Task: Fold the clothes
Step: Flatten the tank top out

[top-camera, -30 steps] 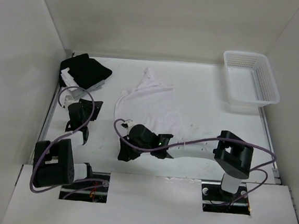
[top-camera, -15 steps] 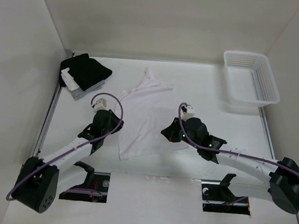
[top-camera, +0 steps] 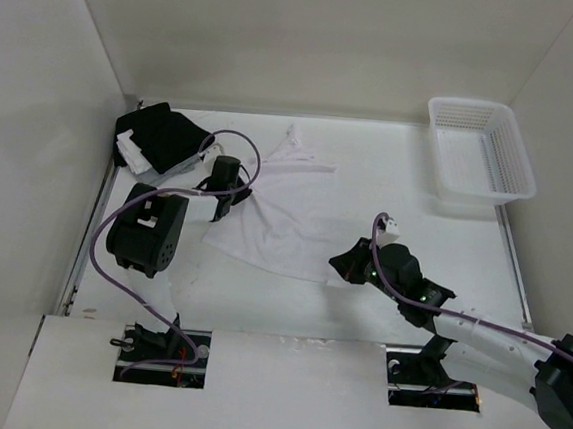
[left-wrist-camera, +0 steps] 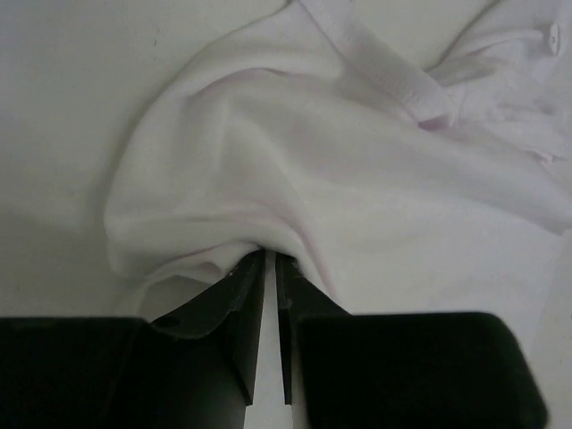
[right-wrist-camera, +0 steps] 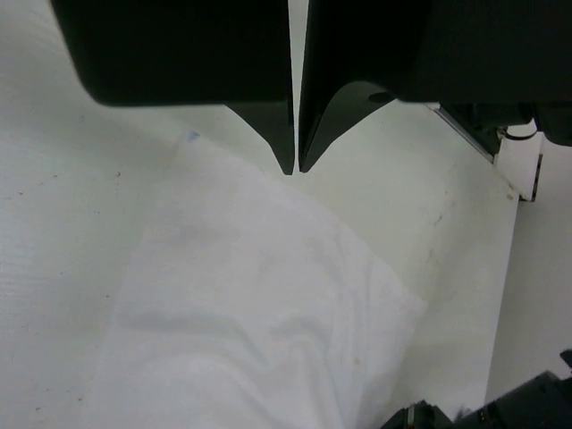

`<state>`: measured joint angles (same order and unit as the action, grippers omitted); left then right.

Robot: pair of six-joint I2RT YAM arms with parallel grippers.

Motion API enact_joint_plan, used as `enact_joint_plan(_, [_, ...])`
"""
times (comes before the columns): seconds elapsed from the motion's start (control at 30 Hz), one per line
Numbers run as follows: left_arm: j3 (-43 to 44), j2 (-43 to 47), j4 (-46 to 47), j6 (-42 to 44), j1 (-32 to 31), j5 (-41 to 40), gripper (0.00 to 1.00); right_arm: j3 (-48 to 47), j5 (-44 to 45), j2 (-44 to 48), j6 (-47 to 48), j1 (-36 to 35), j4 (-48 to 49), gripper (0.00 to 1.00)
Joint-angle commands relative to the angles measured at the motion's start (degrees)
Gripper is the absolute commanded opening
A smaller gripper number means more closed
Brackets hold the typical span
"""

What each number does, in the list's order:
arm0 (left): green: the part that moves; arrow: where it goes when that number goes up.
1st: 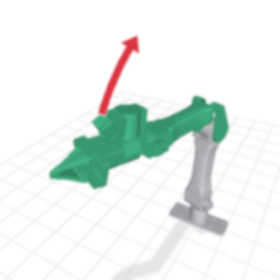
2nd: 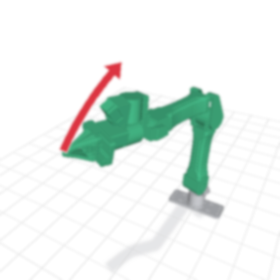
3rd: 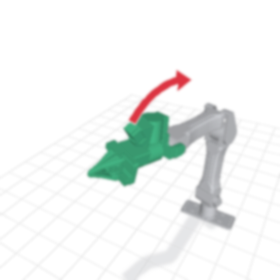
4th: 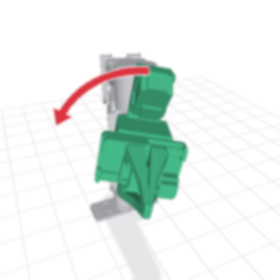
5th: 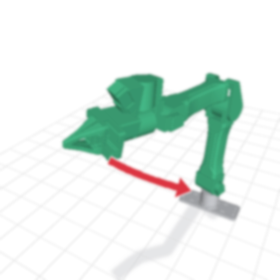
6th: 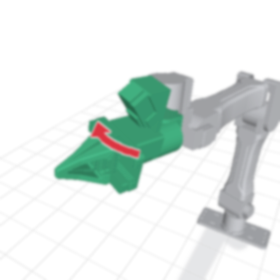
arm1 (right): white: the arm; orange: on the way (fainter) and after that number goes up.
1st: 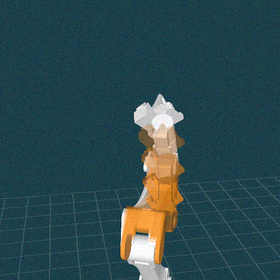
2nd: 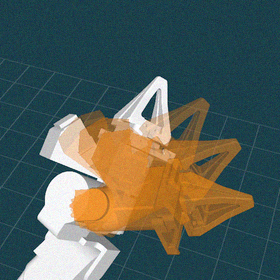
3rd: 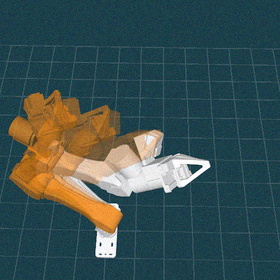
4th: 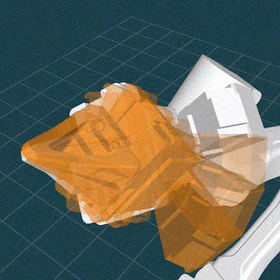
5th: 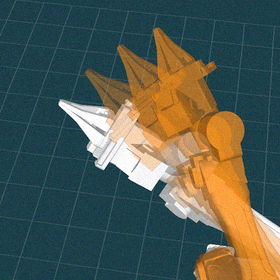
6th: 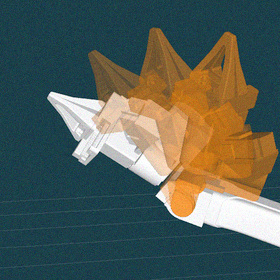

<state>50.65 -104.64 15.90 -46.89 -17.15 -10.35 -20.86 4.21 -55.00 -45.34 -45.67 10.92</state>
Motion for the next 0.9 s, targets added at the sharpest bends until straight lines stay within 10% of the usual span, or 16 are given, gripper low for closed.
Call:
enact_joint_plan(0.0, [1.8, 3.6, 0.2, 0.0, -0.3, 0.1, 0.16, 0.1, 1.3, 1.5, -0.9, 0.3, 3.0, 0.10])
enact_joint_plan(0.47, [-31.3, 48.5, -20.9, -3.3, 3.4, -11.7, 0.21, 0.3, 1.3, -2.8, 1.0, -1.6, 7.8, 0.27])
enact_joint_plan(0.87, [-32.5, 40.6, -15.3, -1.4, 6.4, -7.1, 0.38, 2.0, 1.5, -3.8, -0.1, -3.9, 10.3, 0.29])
